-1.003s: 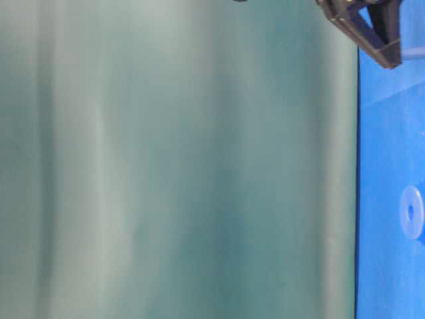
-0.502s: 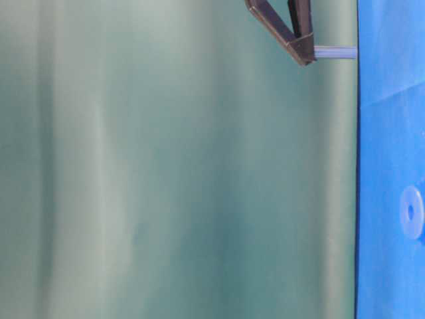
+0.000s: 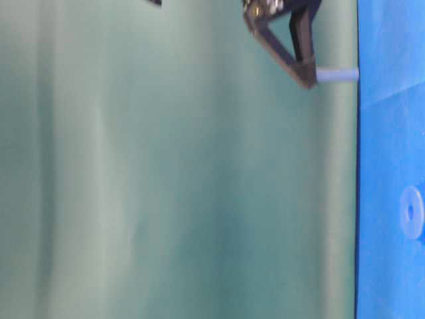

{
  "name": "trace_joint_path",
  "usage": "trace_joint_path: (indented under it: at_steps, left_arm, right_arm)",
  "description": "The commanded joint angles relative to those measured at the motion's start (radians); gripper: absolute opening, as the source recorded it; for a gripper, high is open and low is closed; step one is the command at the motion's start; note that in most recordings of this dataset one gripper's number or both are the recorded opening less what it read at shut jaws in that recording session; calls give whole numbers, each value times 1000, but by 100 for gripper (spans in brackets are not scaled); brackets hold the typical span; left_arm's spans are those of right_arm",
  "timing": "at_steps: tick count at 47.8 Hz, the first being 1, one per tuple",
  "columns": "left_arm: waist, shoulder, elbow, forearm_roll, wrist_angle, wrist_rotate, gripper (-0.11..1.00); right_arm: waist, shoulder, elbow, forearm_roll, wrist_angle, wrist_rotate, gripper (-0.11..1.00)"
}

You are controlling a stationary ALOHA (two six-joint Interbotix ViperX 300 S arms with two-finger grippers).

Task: Insert the shaft placed at a random location into the center hole of the small gear at another random location.
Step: 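Carry the shaft with the right gripper leftward over the blue gear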

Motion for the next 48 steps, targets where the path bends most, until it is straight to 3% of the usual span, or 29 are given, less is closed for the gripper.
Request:
trace_joint_path:
  at_steps: [1,28,48]
  left_arm:
    - [2,5,-9,2,-6,0,0]
    - [2,3,-9,2,-9,-2,0]
    - [2,5,-9,2,-11,-2,0]
  right_arm:
    - [9,28,-64,0,6,-2,2]
    - [52,253,-400,-3,118,-11,2]
    - [61,298,-439,-3,126,-11,2]
